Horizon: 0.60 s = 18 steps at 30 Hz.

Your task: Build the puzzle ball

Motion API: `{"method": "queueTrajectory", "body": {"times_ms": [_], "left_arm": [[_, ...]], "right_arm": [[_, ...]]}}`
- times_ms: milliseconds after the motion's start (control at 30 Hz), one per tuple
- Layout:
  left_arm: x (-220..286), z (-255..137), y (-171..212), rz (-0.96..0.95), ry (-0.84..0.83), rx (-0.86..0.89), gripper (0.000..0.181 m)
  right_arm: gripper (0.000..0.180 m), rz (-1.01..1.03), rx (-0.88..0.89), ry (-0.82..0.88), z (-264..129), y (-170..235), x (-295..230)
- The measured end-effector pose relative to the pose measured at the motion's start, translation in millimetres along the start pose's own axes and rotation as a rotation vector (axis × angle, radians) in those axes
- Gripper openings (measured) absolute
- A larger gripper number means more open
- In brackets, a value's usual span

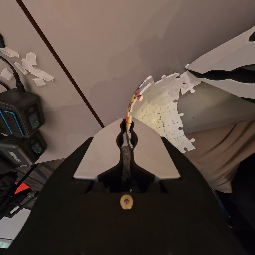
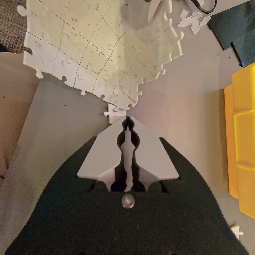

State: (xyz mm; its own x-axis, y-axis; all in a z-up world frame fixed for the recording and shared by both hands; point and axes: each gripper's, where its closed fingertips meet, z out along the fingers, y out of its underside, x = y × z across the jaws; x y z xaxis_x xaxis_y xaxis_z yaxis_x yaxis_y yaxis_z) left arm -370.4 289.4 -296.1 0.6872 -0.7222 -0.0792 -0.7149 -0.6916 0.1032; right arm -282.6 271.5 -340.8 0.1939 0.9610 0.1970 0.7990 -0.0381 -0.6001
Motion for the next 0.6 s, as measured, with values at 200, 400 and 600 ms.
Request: {"method": "queueTrajectory", "body": {"times_ms": [200, 400, 600], "left_arm": [[0, 0, 0, -0.002, -0.013, -0.016, 0.004], [1, 0, 0, -0.006, -0.020, -0.020, 0.004], [2, 0, 0, -0.011, -0.026, -0.026, 0.005]], "right_arm": [[0.000, 0.019, 0.032, 0.019, -2, -3, 0], [0.000, 0.007, 0.080, -0.038, -13, -12, -7], [0.000, -0.037, 0.075, -0.099, -5, -13, -16]]}}
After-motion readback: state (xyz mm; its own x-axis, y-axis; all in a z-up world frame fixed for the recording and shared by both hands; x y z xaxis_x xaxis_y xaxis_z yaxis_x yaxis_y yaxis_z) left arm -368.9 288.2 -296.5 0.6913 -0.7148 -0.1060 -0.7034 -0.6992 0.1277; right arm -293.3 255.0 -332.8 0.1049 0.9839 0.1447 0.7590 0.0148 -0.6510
